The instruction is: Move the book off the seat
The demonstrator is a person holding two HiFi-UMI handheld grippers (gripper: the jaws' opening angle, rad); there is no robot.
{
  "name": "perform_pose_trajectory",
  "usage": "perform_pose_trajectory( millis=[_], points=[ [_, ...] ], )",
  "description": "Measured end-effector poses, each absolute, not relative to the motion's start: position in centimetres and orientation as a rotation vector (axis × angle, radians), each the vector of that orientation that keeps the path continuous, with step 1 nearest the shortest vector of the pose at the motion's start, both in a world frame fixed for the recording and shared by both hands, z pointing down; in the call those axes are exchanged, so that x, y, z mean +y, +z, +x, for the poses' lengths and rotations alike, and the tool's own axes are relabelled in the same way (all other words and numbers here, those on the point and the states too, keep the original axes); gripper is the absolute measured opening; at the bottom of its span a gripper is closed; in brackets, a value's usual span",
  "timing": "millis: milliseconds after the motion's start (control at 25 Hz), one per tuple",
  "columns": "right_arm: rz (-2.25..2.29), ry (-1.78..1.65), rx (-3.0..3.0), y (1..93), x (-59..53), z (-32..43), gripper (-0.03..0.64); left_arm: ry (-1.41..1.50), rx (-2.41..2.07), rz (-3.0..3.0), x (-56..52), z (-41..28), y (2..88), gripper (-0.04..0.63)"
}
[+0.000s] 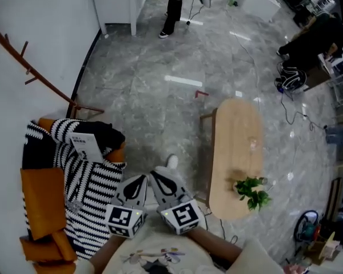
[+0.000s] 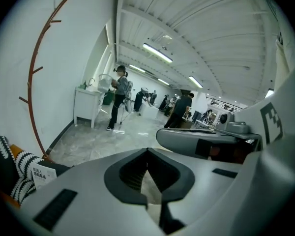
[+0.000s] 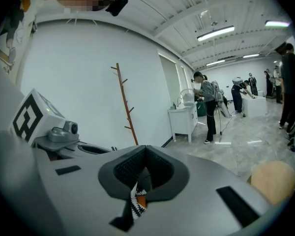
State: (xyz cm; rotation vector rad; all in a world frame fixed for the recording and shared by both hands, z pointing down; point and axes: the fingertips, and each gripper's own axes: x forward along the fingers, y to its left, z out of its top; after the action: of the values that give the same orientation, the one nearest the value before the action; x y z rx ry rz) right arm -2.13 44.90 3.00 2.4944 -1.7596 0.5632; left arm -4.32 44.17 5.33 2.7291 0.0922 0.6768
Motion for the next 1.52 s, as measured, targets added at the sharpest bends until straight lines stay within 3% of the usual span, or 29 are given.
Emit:
perform_pose_trajectory(
  millis=[320,680,1080,1520],
  points=[
    [2.428,0.774,-1.833,5.5,41.0,7.9,0.006,0.71,-0.11,2.72,39.1,3.3,5.2,0.009],
    [2.199,0.721,-2.097,6.3,36.7,15.1,0.006,0.691,-0.408,2.671,35.6,11.5,6.4,0.009],
    [2.063,0.804,-2.124,8.3,32.6,16.9,0.006,0.69,-0.571,2.525,30.1,11.5,8.8,0.009],
    [1.878,0.813,-2.164,10.6,27.7,14.0,0.008,0.639,-0.673,2.43,25.8,8.3,10.9,0.009]
  ],
)
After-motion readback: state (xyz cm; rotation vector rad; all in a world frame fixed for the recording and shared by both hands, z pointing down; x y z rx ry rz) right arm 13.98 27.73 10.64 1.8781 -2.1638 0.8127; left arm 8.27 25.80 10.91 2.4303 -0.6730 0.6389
